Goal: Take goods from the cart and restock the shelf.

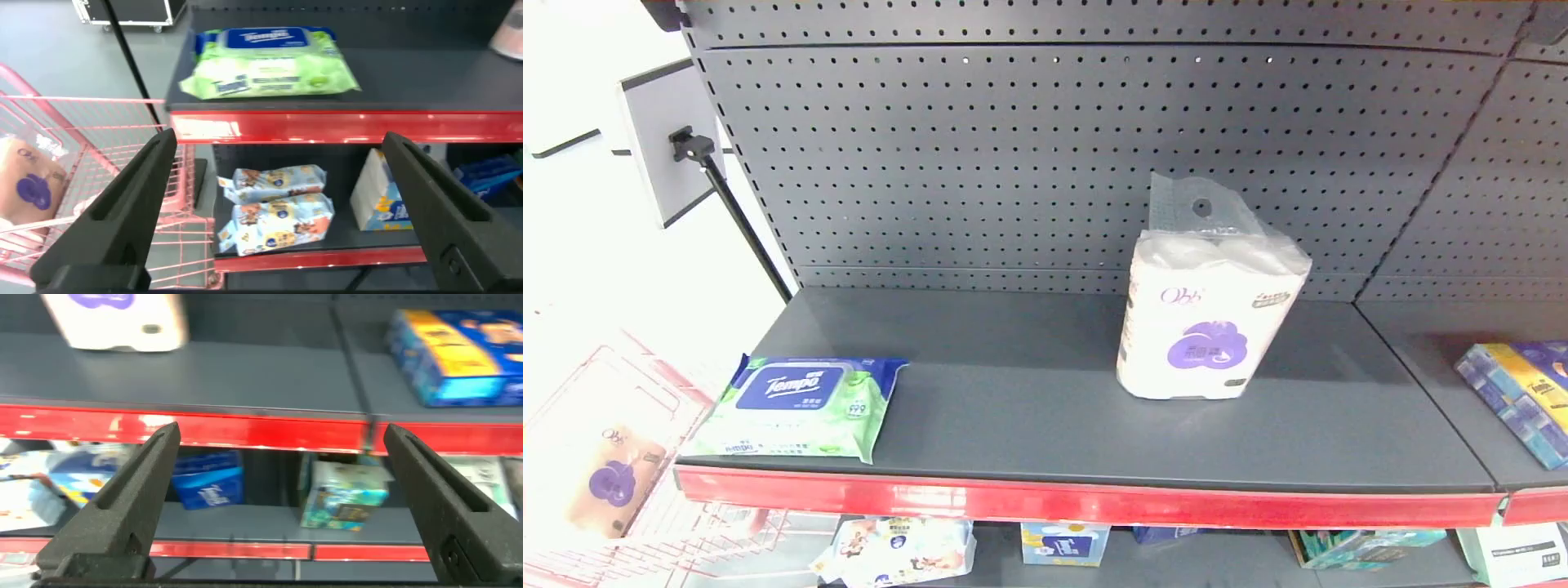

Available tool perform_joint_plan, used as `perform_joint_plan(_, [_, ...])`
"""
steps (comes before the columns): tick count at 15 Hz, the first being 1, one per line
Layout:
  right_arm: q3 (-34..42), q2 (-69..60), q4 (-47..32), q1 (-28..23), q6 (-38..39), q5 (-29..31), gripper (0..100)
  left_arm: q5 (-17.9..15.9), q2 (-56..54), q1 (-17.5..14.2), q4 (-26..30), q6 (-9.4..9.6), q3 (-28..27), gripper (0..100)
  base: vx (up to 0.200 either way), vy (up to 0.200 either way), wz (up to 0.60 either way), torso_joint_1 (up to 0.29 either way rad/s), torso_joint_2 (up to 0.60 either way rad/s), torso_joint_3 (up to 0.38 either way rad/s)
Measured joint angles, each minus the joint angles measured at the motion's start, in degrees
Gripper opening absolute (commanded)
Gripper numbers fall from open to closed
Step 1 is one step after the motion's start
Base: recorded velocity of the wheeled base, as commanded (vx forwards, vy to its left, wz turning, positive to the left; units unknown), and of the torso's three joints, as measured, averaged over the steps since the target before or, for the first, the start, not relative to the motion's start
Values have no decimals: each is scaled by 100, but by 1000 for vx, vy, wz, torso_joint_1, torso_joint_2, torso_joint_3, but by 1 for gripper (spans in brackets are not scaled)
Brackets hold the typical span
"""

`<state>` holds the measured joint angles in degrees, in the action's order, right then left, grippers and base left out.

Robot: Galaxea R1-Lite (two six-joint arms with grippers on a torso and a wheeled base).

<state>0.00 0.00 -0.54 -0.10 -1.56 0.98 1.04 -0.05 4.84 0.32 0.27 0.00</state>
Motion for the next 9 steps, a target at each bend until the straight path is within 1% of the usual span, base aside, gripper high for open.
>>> perform_joint_plan(9, [0,0,0,0,15,0,100,0,0,0,-2,0,0,100,0,200,0,5,3,0])
